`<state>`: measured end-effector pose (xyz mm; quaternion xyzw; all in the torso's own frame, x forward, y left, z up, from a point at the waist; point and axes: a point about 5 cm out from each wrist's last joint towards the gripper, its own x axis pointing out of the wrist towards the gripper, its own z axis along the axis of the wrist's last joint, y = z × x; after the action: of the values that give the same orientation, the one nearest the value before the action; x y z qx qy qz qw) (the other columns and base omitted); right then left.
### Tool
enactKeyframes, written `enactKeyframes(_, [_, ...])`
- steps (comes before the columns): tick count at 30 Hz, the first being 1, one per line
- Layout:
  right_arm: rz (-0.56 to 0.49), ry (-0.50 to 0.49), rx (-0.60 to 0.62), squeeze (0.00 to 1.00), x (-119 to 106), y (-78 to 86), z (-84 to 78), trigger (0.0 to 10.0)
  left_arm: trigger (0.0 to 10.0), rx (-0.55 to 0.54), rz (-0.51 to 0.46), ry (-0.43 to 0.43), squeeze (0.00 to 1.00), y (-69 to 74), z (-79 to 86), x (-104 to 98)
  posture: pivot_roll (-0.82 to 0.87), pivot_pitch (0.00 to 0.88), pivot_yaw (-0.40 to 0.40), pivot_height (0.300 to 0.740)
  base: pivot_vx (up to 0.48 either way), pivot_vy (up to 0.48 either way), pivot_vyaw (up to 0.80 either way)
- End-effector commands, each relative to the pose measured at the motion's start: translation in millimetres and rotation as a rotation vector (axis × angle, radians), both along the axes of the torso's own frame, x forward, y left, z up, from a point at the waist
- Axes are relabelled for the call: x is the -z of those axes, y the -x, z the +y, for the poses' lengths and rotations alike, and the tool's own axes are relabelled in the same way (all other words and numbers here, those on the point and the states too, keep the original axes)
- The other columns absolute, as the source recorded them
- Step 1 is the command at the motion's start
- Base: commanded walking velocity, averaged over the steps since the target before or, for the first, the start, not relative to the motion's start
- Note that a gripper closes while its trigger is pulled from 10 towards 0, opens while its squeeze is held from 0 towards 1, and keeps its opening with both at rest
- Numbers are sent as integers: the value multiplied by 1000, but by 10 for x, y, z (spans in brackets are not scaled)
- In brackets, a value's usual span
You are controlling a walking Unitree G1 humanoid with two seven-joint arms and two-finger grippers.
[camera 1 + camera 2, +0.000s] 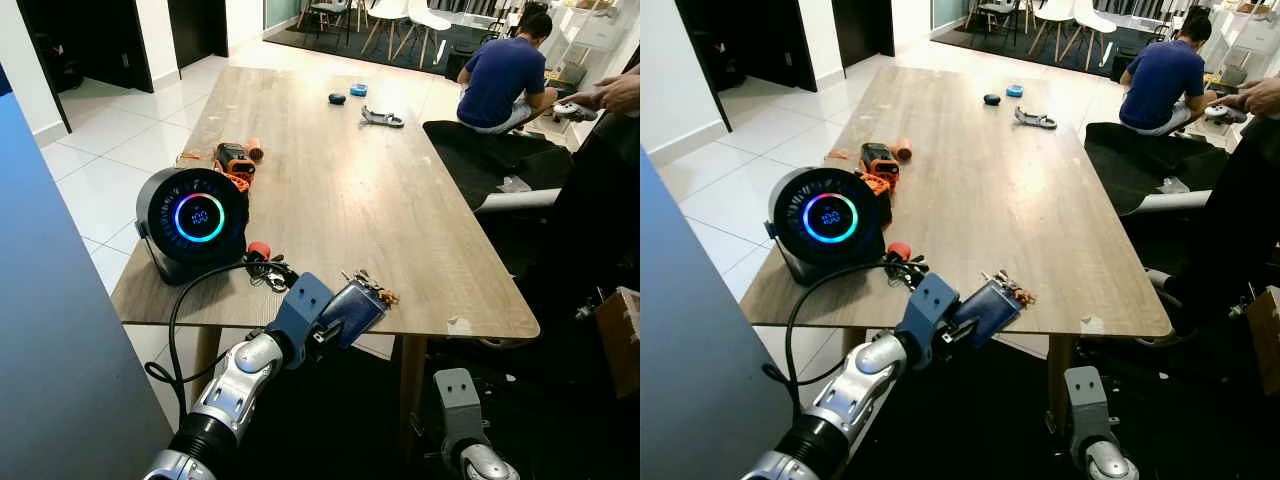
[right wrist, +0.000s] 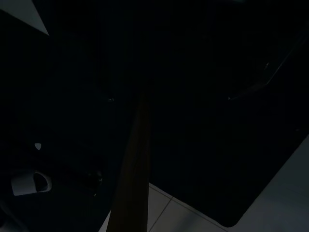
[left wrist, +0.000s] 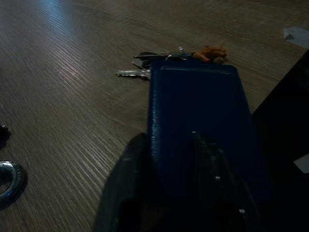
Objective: Hang keys on a hook
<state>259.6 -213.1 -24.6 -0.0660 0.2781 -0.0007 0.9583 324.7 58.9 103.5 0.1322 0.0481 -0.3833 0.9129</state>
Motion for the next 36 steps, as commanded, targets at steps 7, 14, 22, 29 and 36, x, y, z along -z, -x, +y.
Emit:
enactKeyframes(7, [33,-3,28,0,53,65,-41,10000,0,-29,161,-70,0,128,87,360,73,134,-68,740,0,0,0])
enactKeyframes(14, [33,-3,30,0,52,64,-42,10000,0,-47,150,-43,0,89,94,308,74,135,-67,740,0,0,0])
enactKeyframes(22, [33,-6,32,0,54,65,-37,10000,10000,60,75,209,0,115,-10,9,76,134,-67,740,0,0,0])
enactKeyframes(29, [35,-6,36,0,61,76,-44,10000,10000,233,-40,332,1000,265,61,-216,76,133,-66,740,0,0,0])
enactKeyframes(36, [38,-7,37,0,71,90,-43,10000,10000,217,-4,350,1000,307,203,-214,84,130,-66,740,0,0,0])
